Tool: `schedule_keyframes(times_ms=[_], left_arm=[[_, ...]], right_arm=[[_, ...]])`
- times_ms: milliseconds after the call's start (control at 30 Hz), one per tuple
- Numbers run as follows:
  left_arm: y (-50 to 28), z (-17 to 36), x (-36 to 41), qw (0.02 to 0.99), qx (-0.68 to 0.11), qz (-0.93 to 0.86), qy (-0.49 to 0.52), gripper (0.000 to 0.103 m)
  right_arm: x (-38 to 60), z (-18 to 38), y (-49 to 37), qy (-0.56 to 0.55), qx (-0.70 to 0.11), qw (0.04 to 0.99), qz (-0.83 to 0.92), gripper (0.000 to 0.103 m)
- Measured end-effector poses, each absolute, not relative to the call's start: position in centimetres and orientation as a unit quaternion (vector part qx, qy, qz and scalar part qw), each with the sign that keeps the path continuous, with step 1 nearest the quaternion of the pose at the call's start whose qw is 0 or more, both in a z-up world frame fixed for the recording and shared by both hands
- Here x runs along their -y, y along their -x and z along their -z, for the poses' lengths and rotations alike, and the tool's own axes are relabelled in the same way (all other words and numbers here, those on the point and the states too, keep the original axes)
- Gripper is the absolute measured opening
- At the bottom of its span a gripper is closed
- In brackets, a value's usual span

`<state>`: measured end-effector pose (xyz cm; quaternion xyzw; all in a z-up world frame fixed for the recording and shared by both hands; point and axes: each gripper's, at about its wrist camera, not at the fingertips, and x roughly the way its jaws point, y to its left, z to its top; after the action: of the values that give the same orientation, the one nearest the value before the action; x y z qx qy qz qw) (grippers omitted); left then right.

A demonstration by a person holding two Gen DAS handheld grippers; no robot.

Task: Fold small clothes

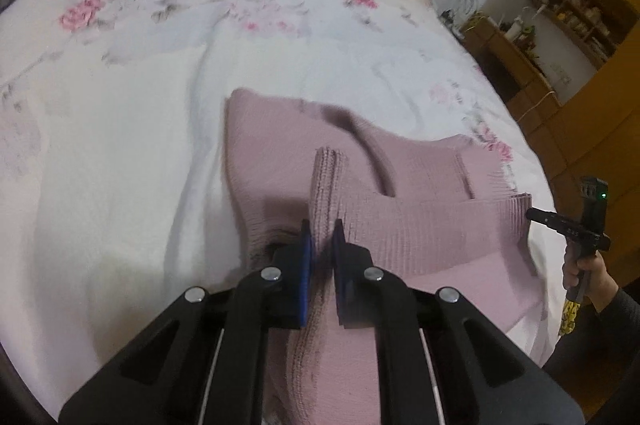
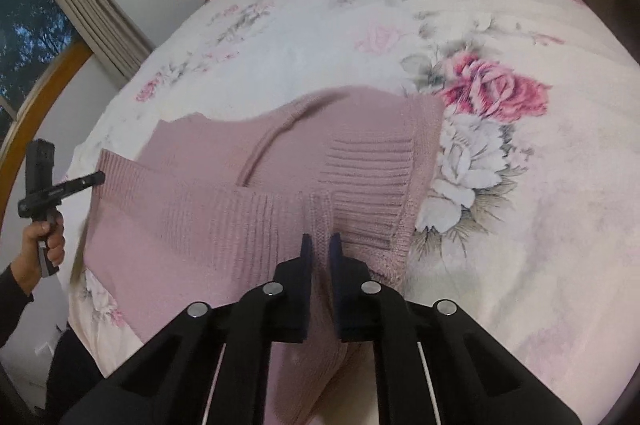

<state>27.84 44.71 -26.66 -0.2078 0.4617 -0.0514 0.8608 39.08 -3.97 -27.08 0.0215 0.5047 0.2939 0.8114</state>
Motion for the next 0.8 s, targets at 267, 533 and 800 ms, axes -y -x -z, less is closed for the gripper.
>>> schedule_keyframes(times_ms=[267, 533, 800], left_arm=[[-28.2, 20.8, -44.2, 0.888, -0.413, 0.071, 0.188, 0.007], [-35.3, 19.5, -46.6, 0.884, -0.415, 0.057, 0.209, 0.007], [-42.1, 23.4, -48.6, 0.86, -0.459, 0.03, 0.22, 0.007]], right_arm=[[4.9, 19.8, -38.5, -0.049, -0.446, 0.845, -0.292, 0.007], [3.7, 17.7, -45.1, -0.063, -0.442, 0.858, -0.256, 0.007], [2.5, 21.2, -51.6, -0.053, -0.474, 0.853, -0.213, 0.007]])
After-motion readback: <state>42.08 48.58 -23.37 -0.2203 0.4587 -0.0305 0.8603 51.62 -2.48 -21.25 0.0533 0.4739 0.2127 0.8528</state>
